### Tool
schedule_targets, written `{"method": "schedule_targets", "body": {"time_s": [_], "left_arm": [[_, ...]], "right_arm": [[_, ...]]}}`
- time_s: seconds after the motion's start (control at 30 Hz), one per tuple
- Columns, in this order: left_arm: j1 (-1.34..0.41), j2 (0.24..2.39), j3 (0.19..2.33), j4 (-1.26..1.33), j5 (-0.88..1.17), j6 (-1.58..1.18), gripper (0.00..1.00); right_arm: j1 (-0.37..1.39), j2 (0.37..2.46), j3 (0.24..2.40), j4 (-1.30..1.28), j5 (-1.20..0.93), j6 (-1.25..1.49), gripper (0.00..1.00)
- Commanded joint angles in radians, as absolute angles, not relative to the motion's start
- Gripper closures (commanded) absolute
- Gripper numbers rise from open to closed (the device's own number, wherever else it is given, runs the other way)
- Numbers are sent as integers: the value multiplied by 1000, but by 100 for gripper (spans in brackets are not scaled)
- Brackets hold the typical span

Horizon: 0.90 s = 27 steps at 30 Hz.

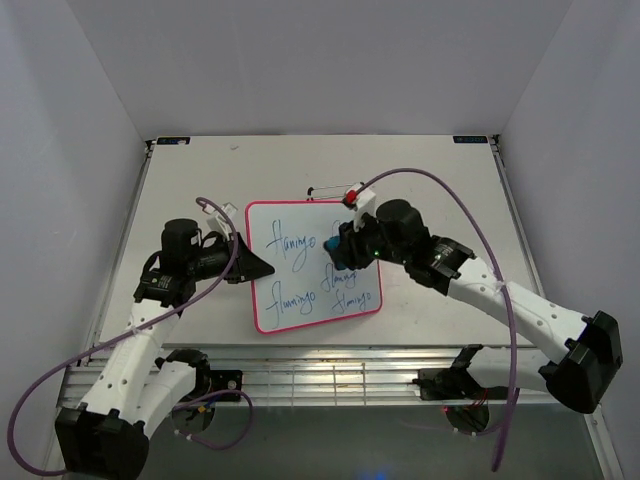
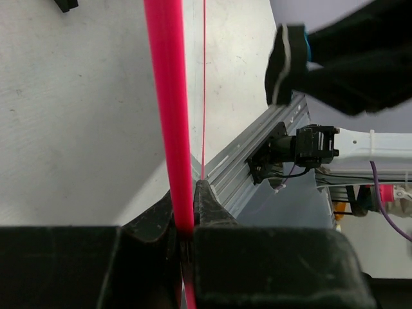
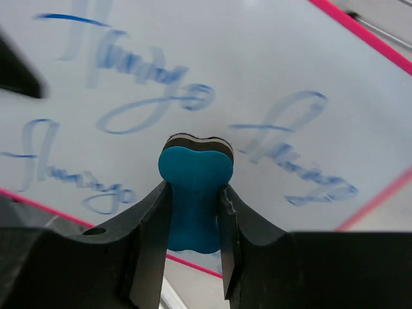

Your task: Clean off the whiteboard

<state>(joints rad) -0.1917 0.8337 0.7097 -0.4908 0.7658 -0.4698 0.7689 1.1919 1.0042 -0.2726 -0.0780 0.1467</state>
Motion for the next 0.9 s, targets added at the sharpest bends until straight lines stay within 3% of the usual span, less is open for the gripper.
{"method": "schedule_targets", "body": {"time_s": [0.0,0.4,0.87], "left_arm": [[-193,853,677,-390,804,-411,100],[-193,811,584,-262,854,-440,100],[-202,833,558,-230,891,-451,100]], "right_arm": [[931,1205,1025,-108,-28,141,70],[1104,1505,1339,-155,156,95,70],[1069,1582,1278,-86,365,-41,69]]}}
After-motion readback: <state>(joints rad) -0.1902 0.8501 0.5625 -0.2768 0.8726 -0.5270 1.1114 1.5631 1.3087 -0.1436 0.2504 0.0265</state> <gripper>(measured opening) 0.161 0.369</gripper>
